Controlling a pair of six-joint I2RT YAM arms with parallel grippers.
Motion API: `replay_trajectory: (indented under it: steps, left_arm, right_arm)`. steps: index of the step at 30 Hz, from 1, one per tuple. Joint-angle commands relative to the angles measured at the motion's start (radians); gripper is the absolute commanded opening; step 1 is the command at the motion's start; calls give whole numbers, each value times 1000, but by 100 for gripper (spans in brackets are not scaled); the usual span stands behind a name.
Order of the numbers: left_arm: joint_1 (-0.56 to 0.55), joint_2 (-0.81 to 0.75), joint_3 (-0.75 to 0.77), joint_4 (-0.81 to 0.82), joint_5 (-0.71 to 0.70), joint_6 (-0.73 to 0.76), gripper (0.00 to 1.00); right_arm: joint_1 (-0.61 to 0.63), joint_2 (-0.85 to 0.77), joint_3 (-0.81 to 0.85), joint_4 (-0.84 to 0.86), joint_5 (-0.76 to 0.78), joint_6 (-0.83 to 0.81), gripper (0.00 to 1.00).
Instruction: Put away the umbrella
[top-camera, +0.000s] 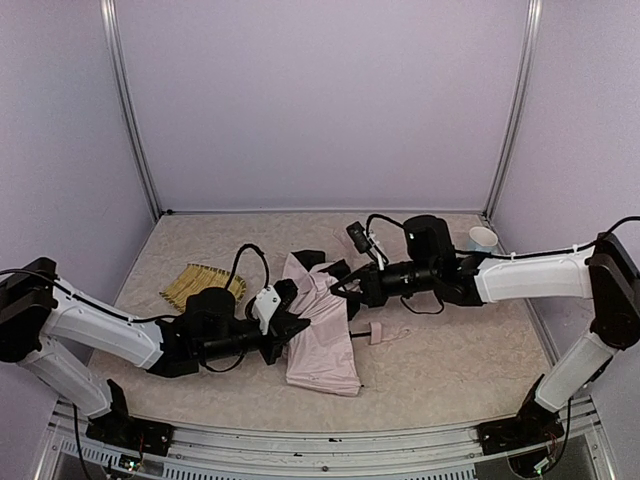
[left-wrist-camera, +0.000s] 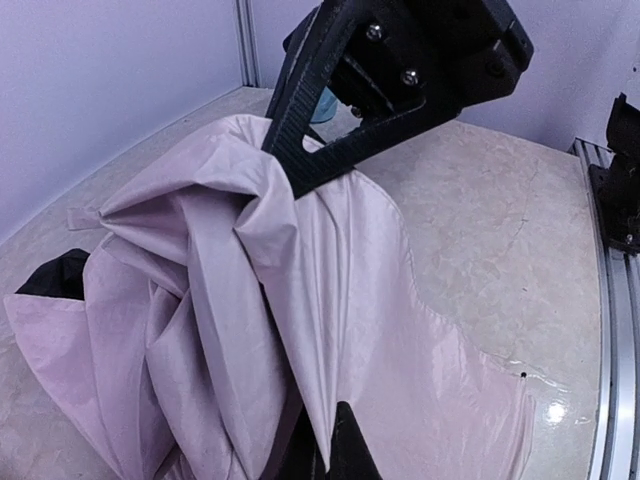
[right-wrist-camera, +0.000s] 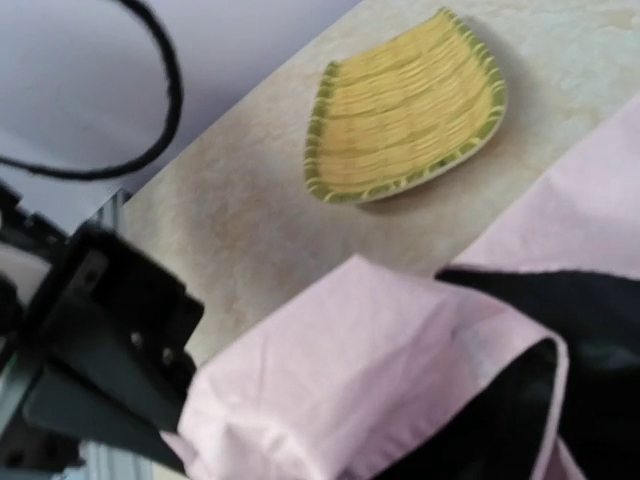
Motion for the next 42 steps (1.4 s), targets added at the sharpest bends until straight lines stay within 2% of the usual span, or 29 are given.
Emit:
replay_trajectory:
  steps: [1,4,10,13,18,22,25,30,31,34,36,39,42]
  left_arm:
    - [14,-25,-69,-18,96,-27,0]
    - [16,-21,-81,9,105,-28,0]
    - [20,-5,-76,18,126,-17,0]
    - [24,-2,-63,16,145,-13,0]
    - [24,-12,-58,16,153,-16,0]
    - [24,-26,-66,5,153,-15,0]
    - [25,-35,-73,3,142,-14,0]
    - [25,-34,-73,-7,132,-8,0]
    - [25,-31,-72,-7,133,-6,0]
    - [25,-21,-63,-15,134,-2,0]
    - [25,-21,-62,-20,135,-3,0]
    - [25,-35,-71,-21,133,-1,0]
    - [27,-47,-78,-21,130,2,0]
  right_arm:
    - [-119,-80,9,-65,29,-68,0]
    - [-182,-136,-28,-94,47,-74,6]
    - [-202,-276,-105,-121,69,-92,33]
    - [-198,-303,-138,-98,32,-72,38]
    - [-136,-256,-140,-70,-44,-124,54]
    - [-91,-148,-73,-143,-113,-214,62]
    - [-86,-99,-62,-180,-207,-274,60]
    - [-64,-54,-77,-160,-342,-279,53]
    - [-54,-35,-69,-168,-345,-285,48]
    - [-40,-10,-37,-164,-343,-289,13]
    - [-42,-19,-22,-132,-285,-288,1]
    - [-69,-9,40,-122,-149,-273,0]
    - [-113,42,101,-70,-97,-201,0]
